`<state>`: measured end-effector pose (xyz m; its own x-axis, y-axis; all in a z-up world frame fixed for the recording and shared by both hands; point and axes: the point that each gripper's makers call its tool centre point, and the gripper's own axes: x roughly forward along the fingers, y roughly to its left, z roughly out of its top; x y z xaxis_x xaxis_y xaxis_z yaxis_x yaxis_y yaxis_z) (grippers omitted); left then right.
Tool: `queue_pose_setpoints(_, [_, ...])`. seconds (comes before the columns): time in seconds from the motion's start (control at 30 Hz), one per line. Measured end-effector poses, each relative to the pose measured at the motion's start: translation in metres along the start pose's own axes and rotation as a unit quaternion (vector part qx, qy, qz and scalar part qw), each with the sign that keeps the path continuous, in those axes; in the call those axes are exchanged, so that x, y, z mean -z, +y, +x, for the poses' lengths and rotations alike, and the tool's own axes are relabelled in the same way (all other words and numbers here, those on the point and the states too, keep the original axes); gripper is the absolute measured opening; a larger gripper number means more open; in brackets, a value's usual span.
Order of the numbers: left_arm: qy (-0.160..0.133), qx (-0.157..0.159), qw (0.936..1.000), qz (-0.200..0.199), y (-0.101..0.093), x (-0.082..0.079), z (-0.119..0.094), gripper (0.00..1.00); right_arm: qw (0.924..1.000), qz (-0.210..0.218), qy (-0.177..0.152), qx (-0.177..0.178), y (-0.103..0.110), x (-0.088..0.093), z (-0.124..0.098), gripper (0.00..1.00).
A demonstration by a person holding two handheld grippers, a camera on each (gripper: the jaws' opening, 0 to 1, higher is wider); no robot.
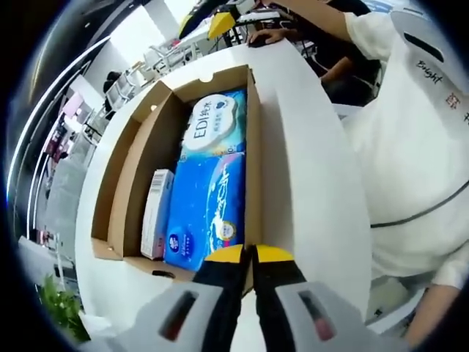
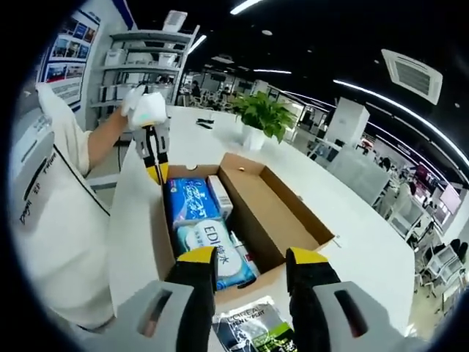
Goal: Operate the shoe box by opening the lid, removing the specified soft item, and placing it in the target area until the item is outside and the box remains undamaged.
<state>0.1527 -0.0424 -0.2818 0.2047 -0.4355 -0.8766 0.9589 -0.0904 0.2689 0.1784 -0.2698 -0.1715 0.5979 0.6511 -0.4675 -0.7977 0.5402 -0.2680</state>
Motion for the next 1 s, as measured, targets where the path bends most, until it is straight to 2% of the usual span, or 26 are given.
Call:
queue_pose_setpoints(0.07, [-0.001,0.004,1.0,-0.002,-0.001,0.0,0.0,0.03,1.0,0.004,-0.007,-0.004,0.0,-0.005,0.0,0.43])
queue_pose_setpoints(0.17, [-0.005,0.005,0.9999,-0.007,0.0,0.0,0.0,0.03,0.9999,0.0,-0.012,-0.005,0.003,-0.01,0.0,0.38])
queue_pose_setpoints(0.23, [-0.007,0.006,0.9999,-0.006,0.0,-0.001,0.0,0.03,0.9998,0.001,-0.014,-0.014,0.006,-0.012,0.001,0.4])
queue_pose_setpoints(0.5, [-0.002,0.004,1.0,-0.004,0.0,-0.001,0.001,0.03,0.9993,-0.021,0.024,-0.017,0.012,0.003,0.016,0.41])
queue_pose_setpoints(0.73, [-0.001,0.003,1.0,-0.004,0.0,-0.001,0.001,0.03,0.9987,-0.025,0.037,-0.026,0.015,0.007,0.018,0.4])
queue_pose_setpoints(0.87, [-0.003,0.002,1.0,-0.006,0.0,-0.001,0.001,0.03,0.9979,-0.045,0.019,-0.043,0.028,-0.001,0.018,0.46])
queue_pose_setpoints(1.0, [-0.006,-0.001,1.0,-0.004,0.0,-0.001,0.001,0.03,0.9962,-0.067,0.039,-0.04,0.031,0.001,0.021,0.46])
